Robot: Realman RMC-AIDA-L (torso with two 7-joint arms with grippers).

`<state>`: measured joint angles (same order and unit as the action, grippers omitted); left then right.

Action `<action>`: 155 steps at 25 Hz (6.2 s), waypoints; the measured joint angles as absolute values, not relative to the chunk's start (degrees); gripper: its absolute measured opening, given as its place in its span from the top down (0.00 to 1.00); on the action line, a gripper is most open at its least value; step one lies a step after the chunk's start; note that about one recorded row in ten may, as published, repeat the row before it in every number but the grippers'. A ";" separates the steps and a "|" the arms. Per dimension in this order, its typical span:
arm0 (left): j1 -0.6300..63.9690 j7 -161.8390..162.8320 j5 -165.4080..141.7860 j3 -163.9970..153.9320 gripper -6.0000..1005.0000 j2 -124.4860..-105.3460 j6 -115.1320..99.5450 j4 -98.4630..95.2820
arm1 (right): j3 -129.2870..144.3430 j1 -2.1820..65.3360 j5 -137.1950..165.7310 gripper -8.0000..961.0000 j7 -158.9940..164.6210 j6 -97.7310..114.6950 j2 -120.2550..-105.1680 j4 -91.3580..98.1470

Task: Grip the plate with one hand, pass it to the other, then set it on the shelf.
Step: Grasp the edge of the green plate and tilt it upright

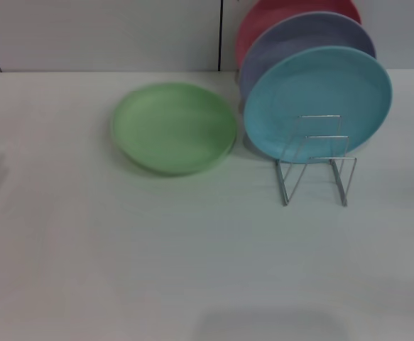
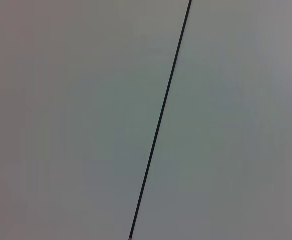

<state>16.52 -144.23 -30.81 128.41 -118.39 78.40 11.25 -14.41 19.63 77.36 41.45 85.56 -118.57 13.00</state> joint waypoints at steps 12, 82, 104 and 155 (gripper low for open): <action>16.59 -144.22 -30.86 128.41 0.15 -118.39 78.27 11.25 | -14.41 19.27 77.26 0.24 41.73 85.73 -118.69 13.01; 12.04 -125.40 -33.35 119.48 0.19 -117.84 77.17 26.14 | -14.99 19.34 76.90 0.24 41.73 86.86 -118.92 12.21; 24.13 -42.05 -120.30 119.95 0.20 -117.35 63.64 66.79 | -14.41 19.78 77.32 0.24 41.32 87.08 -118.84 11.95; 45.96 -21.92 -139.93 106.78 0.23 -118.27 36.21 35.88 | -14.33 19.33 77.43 0.24 41.32 89.55 -118.63 12.40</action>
<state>45.96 -21.92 -139.93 106.78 -118.27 36.21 35.88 -14.33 19.33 77.43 41.32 89.55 -118.63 12.40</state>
